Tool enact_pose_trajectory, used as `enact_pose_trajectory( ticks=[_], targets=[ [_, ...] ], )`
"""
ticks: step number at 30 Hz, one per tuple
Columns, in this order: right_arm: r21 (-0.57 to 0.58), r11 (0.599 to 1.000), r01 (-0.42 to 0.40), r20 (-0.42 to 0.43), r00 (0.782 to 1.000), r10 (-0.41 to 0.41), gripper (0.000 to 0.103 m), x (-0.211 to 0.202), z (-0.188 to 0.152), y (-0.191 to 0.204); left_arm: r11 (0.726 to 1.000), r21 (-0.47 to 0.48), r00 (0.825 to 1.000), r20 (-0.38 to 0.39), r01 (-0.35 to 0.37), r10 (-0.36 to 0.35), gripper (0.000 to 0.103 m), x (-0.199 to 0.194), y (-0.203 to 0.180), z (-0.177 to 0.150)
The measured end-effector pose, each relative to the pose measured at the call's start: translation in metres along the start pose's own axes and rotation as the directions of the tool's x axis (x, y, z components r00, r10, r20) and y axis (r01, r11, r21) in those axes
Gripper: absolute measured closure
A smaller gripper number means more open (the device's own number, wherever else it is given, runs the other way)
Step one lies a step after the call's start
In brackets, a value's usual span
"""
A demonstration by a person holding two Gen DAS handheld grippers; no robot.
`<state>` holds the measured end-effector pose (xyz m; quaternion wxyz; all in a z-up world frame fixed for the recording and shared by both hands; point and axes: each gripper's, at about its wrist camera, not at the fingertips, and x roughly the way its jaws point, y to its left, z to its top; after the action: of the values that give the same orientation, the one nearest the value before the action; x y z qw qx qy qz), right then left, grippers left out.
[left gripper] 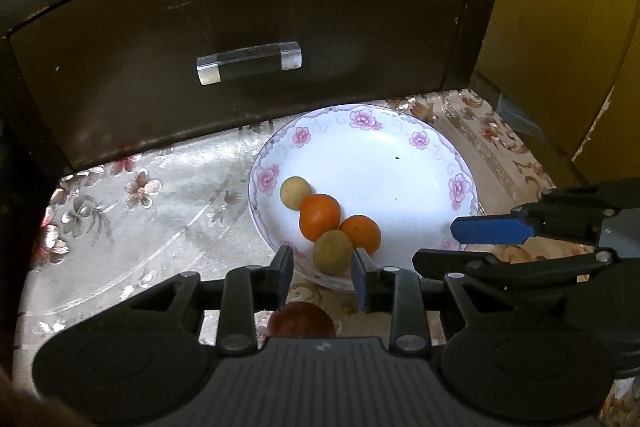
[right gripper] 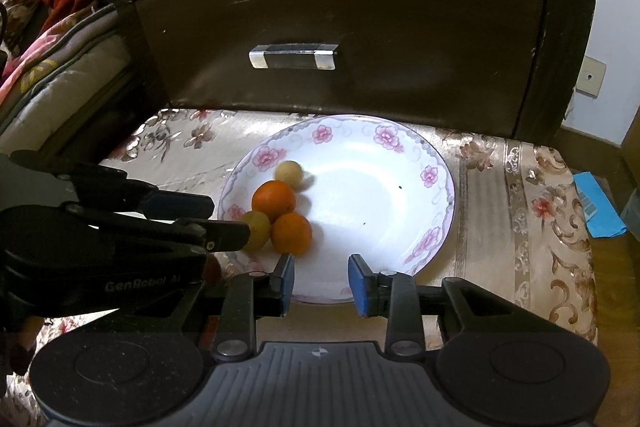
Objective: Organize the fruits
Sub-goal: 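Move both tools back toward the tomatoes on the bedspread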
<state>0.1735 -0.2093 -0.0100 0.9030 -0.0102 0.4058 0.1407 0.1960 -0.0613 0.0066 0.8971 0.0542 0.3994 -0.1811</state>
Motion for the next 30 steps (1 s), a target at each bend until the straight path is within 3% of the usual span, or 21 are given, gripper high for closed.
enact_pose_trajectory(
  ticks=[22, 30],
  targets=[
    [-0.055, 0.995, -0.082, -0.064, 0.995, 0.078, 0.073, -0.006, -0.019, 0.035, 0.999, 0.029, 0.999, -0.046, -0.019, 0.020, 0.063, -0.028, 0.017, -0.032],
    [-0.087, 0.990, -0.115, -0.099, 0.989, 0.106, 0.072, -0.001, -0.027, 0.050, 0.999, 0.045, 0.999, -0.043, -0.007, 0.009, 0.059, -0.033, 0.015, -0.034]
  ],
)
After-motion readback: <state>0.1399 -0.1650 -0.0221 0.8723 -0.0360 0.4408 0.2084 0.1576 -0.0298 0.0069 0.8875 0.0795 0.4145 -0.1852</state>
